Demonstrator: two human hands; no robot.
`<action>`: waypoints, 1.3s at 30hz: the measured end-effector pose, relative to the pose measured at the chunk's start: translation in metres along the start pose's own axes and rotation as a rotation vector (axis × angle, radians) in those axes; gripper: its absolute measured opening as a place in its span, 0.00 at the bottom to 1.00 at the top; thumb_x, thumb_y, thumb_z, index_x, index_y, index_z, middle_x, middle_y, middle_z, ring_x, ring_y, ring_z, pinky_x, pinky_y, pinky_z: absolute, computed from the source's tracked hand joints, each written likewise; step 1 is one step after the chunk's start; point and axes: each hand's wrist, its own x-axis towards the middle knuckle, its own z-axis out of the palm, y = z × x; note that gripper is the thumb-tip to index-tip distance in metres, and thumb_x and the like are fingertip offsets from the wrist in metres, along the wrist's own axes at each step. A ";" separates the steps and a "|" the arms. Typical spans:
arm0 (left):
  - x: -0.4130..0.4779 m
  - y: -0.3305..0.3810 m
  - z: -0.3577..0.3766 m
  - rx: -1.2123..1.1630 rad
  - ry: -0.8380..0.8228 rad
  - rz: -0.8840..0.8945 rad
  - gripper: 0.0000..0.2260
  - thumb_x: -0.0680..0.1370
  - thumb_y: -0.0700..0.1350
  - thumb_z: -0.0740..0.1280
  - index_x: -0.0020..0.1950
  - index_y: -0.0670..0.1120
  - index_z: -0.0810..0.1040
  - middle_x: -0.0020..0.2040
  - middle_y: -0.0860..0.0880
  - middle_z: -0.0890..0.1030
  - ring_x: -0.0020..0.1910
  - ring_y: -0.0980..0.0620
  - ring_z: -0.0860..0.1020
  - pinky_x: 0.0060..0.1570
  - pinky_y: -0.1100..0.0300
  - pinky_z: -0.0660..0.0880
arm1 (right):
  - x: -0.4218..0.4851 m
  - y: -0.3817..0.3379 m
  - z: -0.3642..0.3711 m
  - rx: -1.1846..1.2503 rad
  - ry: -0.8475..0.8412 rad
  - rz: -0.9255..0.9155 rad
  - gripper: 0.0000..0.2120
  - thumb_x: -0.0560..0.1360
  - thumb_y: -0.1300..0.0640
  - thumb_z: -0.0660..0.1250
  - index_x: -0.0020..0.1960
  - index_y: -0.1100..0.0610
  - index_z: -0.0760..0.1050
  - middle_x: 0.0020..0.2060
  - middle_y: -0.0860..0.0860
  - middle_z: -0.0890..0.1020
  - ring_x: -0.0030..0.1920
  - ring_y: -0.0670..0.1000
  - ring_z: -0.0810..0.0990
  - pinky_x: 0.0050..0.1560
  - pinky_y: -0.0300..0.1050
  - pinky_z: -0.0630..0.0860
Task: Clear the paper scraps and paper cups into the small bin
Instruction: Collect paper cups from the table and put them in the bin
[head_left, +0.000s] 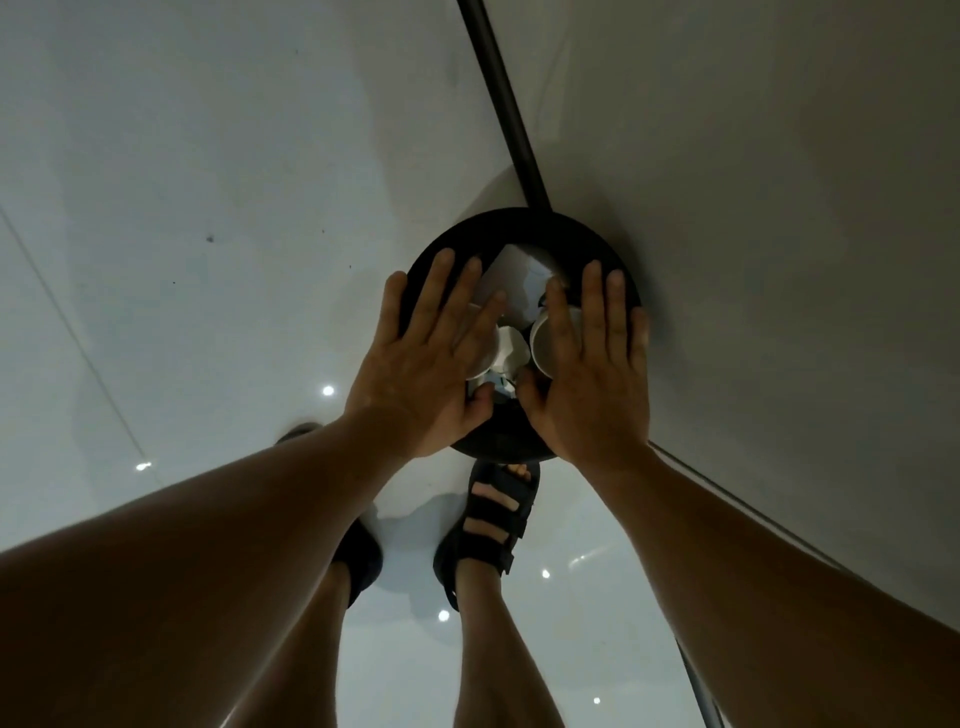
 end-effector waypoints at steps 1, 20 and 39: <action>0.000 0.000 -0.001 -0.006 -0.002 -0.001 0.39 0.74 0.65 0.51 0.79 0.46 0.45 0.78 0.39 0.43 0.77 0.38 0.39 0.72 0.38 0.42 | 0.000 0.000 -0.001 -0.001 -0.009 -0.001 0.40 0.76 0.38 0.61 0.80 0.56 0.50 0.78 0.62 0.52 0.78 0.62 0.47 0.75 0.59 0.47; -0.139 -0.068 -0.204 -0.328 -0.102 -0.464 0.36 0.78 0.64 0.50 0.78 0.48 0.41 0.79 0.44 0.43 0.77 0.43 0.42 0.74 0.43 0.53 | -0.023 -0.063 -0.244 0.321 -0.126 0.057 0.37 0.76 0.32 0.47 0.79 0.50 0.42 0.79 0.53 0.47 0.78 0.51 0.40 0.76 0.53 0.50; -0.362 -0.047 -0.454 -0.387 0.136 -1.004 0.33 0.79 0.64 0.45 0.79 0.49 0.42 0.79 0.47 0.43 0.77 0.46 0.39 0.75 0.45 0.45 | -0.071 -0.201 -0.508 0.236 -0.208 -0.436 0.37 0.77 0.32 0.51 0.78 0.43 0.38 0.79 0.49 0.42 0.78 0.51 0.37 0.77 0.57 0.43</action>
